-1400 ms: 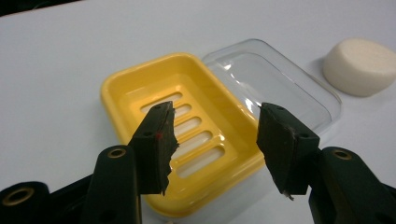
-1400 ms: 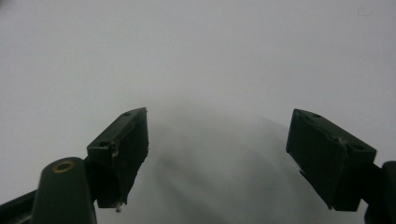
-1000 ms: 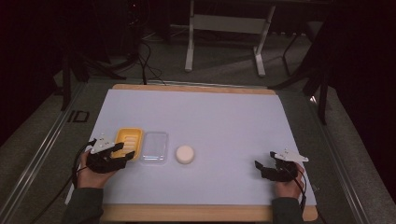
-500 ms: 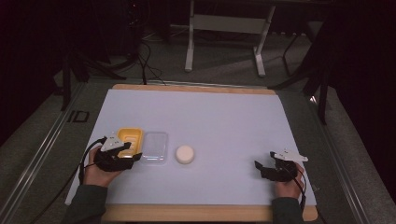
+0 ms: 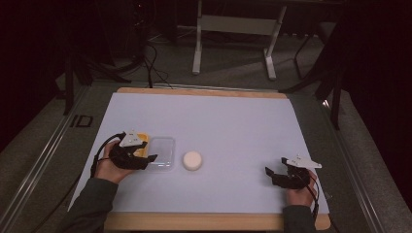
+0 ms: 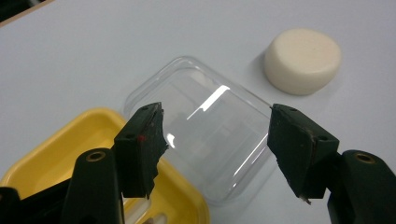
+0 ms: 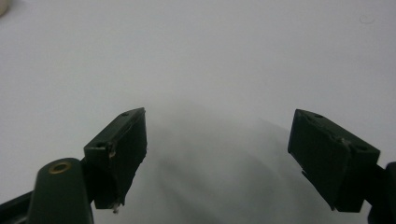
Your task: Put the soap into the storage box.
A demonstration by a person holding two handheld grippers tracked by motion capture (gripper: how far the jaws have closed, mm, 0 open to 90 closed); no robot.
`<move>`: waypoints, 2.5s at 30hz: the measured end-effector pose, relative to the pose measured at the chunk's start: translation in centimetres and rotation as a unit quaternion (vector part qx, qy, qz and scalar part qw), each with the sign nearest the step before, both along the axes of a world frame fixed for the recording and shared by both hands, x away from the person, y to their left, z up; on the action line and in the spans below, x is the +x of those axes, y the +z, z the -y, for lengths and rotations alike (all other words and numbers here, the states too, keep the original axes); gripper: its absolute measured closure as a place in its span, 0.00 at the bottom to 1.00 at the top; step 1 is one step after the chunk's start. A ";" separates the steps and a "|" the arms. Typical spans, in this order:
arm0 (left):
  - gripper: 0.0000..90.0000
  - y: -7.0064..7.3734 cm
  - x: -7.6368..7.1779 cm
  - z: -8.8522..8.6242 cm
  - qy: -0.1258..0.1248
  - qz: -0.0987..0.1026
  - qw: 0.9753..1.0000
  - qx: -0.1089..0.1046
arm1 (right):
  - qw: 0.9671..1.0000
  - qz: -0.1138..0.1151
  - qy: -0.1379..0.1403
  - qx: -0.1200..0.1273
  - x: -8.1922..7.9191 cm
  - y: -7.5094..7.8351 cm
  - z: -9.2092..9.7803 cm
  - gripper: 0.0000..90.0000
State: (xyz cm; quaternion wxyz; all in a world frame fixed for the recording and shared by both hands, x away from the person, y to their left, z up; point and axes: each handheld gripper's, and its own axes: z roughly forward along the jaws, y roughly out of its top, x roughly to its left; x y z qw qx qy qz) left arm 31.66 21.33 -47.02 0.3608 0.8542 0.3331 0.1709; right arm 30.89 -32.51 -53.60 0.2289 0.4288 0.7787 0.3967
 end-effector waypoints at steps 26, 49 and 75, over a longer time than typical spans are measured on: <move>0.29 0.3 2.5 5.2 -0.099 -0.037 0.994 0.037 | 1.000 0.004 -0.001 0.004 -0.1 0.0 0.1 0.21; 0.30 -0.1 4.1 8.1 -0.133 -0.069 0.984 0.091 | 1.000 0.008 0.000 0.011 -0.2 0.1 0.2 0.21; 0.15 -1.3 5.3 11.5 -0.161 -0.101 0.971 0.146 | 1.000 0.008 0.003 0.010 -0.2 0.1 0.2 0.22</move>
